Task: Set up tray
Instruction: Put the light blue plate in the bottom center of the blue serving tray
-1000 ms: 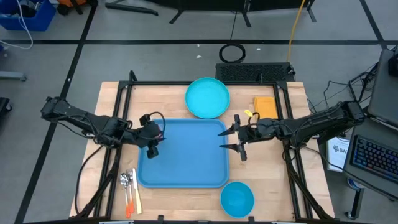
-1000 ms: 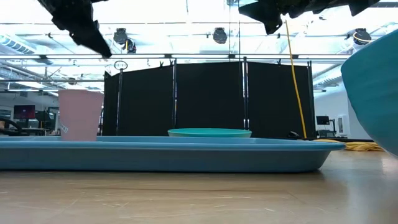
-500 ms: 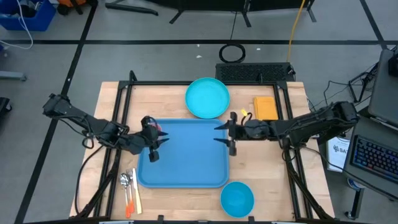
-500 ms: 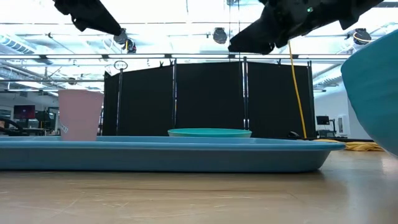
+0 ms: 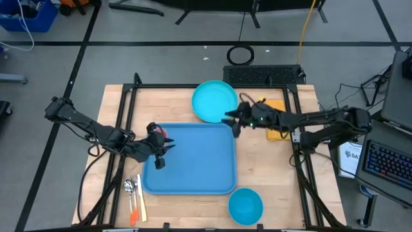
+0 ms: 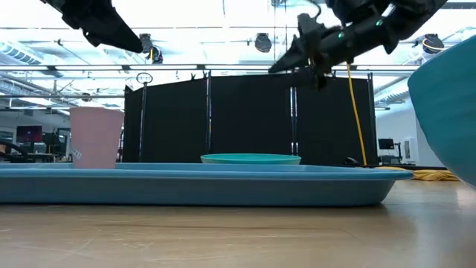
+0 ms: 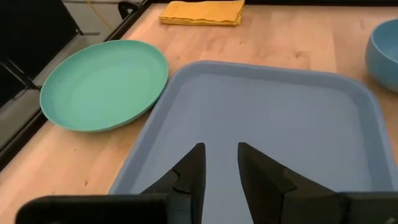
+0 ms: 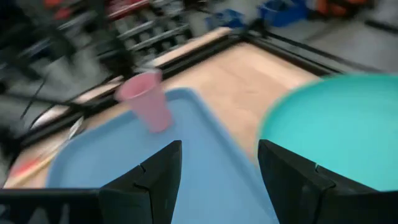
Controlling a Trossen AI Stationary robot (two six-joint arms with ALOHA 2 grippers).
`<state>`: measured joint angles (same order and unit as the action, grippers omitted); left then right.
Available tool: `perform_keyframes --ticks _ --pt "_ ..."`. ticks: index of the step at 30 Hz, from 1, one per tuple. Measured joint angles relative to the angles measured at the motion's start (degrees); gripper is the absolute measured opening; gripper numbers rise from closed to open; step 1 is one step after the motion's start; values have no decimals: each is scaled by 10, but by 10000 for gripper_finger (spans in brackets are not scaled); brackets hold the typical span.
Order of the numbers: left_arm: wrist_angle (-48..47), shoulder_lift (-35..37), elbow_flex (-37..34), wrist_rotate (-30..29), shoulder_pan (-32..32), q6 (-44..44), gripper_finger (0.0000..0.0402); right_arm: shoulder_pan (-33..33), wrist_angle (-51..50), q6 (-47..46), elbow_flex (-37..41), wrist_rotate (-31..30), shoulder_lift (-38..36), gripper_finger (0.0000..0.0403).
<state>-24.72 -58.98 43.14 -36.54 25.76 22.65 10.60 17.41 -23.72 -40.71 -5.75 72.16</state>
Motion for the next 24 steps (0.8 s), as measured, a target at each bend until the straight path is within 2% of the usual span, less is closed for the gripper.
perform_keyframes --ticks 2,7,15,20,24 --pt "3 0 -5 0 0 -1 97 27 -8 -21 0 4 0 201" --pt "13 0 -14 0 0 -5 97 106 -33 -87 0 78 0 201" --pt "16 0 -17 0 0 -6 97 219 -113 -97 0 112 0 201" --pt "25 0 -17 0 0 -14 97 259 -133 -97 0 122 15 201" --pt "26 0 -17 0 0 -17 97 273 -132 -101 0 149 59 201"
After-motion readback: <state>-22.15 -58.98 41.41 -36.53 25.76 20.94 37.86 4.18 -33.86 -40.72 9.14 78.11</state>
